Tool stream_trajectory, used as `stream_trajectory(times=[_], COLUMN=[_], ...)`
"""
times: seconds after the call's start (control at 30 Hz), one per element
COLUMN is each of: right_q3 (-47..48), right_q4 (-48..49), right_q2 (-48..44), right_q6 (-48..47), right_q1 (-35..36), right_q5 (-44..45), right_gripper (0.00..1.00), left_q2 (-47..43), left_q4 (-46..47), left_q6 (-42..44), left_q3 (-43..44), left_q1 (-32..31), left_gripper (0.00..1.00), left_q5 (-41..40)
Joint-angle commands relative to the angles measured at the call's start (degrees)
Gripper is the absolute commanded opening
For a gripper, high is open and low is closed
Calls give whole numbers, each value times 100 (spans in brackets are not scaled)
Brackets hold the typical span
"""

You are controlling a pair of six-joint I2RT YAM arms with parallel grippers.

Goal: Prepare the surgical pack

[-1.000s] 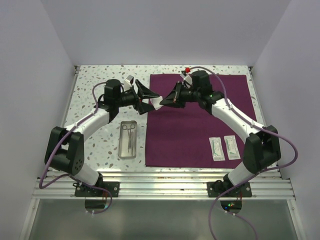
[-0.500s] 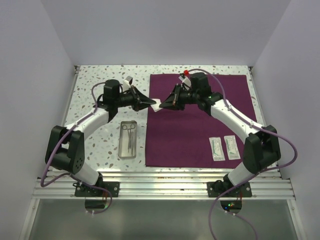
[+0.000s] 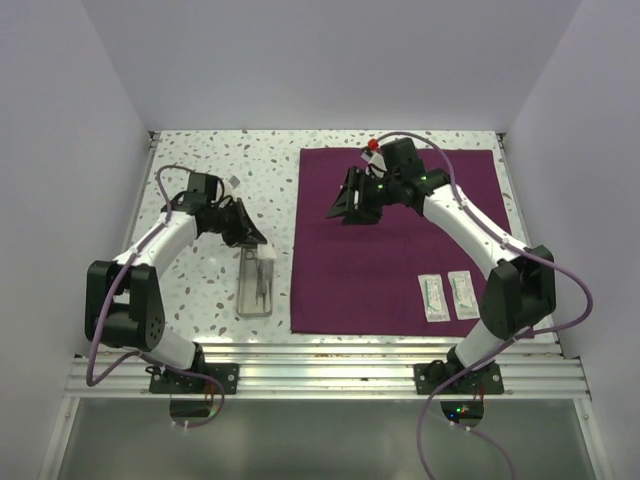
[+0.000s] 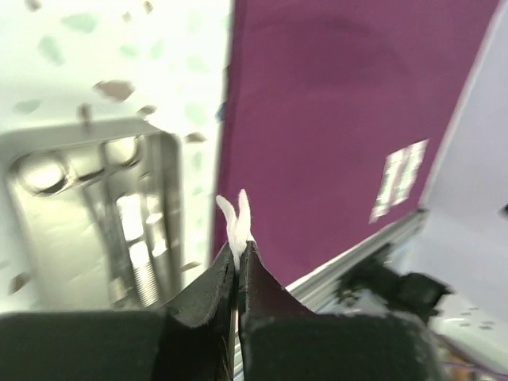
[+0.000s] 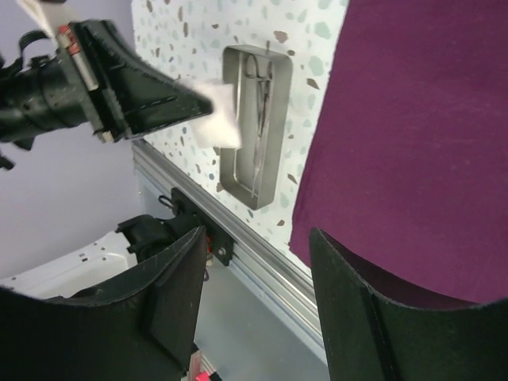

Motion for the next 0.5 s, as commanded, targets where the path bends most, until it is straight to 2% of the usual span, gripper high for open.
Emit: stream_trajectory(times=[0.0,0.27,0.47], right_q3=[130,271,174], right_q4=[-412,-473,-438], right_q2=[221,459,521], right_q6=[-319,-407,-415], right_q1=[-69,-139,-157], right_q5=[-9,-71,-97], right_gripper=[58,58,58], left_q2=[-306,247,572], left_q4=[-976,-1293,-986], left_q6=[1278,1928,2061], left_q3=[-45,113,254], left_q1=[-9,-9,-17], left_gripper=[0,0,0], left_q5=[-660,-1090,-634])
